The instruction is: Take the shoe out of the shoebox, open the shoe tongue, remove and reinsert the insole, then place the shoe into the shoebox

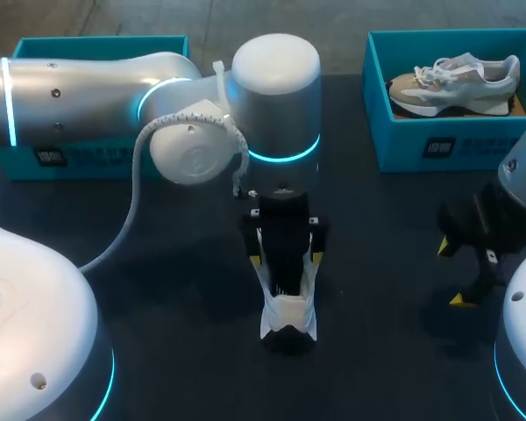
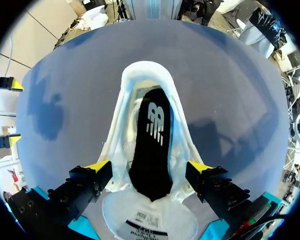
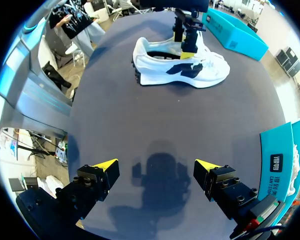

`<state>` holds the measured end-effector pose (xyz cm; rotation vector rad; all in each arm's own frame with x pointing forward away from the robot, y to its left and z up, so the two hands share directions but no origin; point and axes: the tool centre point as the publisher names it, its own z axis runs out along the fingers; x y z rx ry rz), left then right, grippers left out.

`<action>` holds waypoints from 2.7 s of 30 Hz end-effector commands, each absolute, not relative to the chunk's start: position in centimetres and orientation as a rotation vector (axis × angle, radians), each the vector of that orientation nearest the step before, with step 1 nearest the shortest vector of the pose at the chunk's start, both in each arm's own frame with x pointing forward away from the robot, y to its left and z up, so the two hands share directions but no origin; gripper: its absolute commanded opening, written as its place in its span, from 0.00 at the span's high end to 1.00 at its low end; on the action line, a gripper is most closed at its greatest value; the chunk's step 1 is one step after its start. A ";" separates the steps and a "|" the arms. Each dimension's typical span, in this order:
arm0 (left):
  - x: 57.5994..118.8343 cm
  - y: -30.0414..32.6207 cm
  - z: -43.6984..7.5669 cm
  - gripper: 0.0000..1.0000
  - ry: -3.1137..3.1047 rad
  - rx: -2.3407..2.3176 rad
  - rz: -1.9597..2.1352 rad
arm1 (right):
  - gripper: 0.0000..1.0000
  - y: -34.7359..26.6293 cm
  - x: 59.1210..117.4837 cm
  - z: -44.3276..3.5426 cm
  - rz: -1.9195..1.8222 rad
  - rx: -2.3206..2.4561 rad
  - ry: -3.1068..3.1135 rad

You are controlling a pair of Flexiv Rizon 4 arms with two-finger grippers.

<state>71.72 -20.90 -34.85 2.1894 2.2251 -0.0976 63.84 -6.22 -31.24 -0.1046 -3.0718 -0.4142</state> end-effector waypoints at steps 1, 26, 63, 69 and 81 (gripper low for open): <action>72.3 -20.6 -34.2 0.00 2.225 2.186 -0.101 | 0.00 -6.2 63.7 -31.3 -0.413 -0.104 -3.074; 76.9 -18.0 -27.7 0.00 2.225 2.032 0.022 | 0.00 -6.2 63.7 -31.3 -0.413 -0.104 -3.074; 79.3 -20.9 -29.5 0.76 2.253 2.072 -0.136 | 0.00 -6.2 63.7 -31.3 -0.413 -0.104 -3.074; 77.8 -20.3 -30.4 0.76 2.263 2.095 -0.158 | 0.00 -6.2 63.7 -31.3 -0.413 -0.104 -3.074; 74.5 -19.5 -31.9 0.78 2.271 2.139 -0.247 | 0.00 -6.2 63.7 -31.3 -0.413 -0.104 -3.074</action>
